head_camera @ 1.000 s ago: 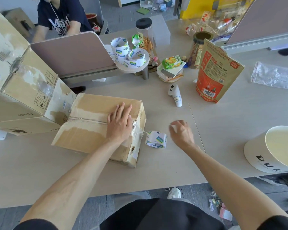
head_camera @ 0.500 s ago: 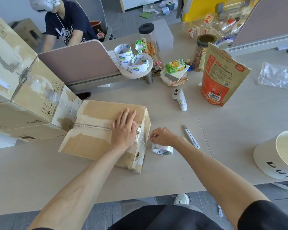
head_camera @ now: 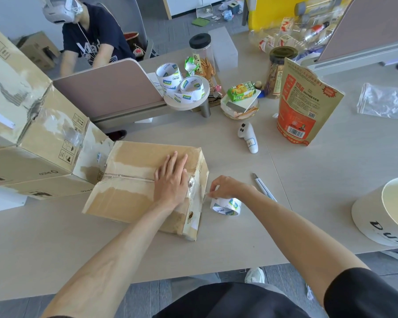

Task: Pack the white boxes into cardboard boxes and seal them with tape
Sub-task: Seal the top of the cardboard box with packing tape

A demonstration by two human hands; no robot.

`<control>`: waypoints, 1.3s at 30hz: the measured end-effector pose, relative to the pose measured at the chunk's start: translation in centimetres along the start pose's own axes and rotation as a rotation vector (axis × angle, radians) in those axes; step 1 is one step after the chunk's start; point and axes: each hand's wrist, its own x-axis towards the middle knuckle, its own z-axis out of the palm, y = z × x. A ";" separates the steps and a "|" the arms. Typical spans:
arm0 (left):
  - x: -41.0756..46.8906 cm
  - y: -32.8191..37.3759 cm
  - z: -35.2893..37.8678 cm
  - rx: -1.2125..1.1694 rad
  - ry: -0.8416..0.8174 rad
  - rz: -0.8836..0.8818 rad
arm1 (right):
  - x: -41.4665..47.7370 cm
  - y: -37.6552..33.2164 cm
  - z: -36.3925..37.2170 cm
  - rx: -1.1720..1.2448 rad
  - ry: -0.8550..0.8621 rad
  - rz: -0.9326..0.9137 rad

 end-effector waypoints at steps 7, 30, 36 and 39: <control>0.0 0.1 -0.1 -0.002 -0.004 -0.009 | 0.1 0.5 -0.2 0.025 0.015 0.044; 1.2 4.0 -1.7 0.125 -0.411 -0.167 | -0.5 0.3 0.5 -0.045 0.023 0.150; 1.8 4.4 -2.0 0.284 -0.551 -0.181 | -2.2 2.4 -0.6 0.151 0.106 0.105; 2.3 4.4 -2.4 0.295 -0.625 -0.195 | -3.5 2.7 -1.8 0.243 0.177 0.113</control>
